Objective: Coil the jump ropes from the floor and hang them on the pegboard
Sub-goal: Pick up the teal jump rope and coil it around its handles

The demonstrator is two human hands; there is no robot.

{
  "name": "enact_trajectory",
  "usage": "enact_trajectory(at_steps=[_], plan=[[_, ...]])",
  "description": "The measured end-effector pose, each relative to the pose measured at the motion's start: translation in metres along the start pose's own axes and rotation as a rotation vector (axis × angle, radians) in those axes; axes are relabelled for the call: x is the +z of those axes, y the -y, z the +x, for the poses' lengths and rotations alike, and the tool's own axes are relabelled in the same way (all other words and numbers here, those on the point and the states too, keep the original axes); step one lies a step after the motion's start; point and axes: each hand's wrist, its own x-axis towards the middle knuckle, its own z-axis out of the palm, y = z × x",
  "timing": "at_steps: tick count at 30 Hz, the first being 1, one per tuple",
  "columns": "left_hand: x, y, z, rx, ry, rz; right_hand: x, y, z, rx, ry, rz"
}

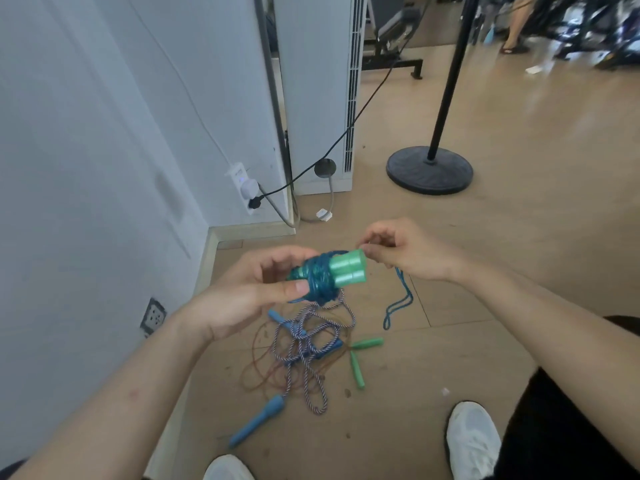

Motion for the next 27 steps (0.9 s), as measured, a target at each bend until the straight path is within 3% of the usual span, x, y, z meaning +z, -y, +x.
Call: enact_trajectory(at_steps=[7, 15, 22, 27], plan=[[0.006, -0.005, 0.002, 0.015, -0.119, -0.442, 0.003, -0.011, 0.002, 0.065, 0.037, 0.017], [0.005, -0.011, 0.012, 0.077, -0.551, -0.704, 0.015, -0.007, -0.006, 0.087, 0.171, -0.006], [-0.002, -0.006, 0.016, 0.034, -0.765, -0.706, 0.022, 0.013, -0.019, 0.095, 0.328, -0.041], [-0.001, -0.004, 0.015, 0.000, -0.857, -0.391, 0.019, 0.028, -0.025, -0.017, 0.360, -0.106]])
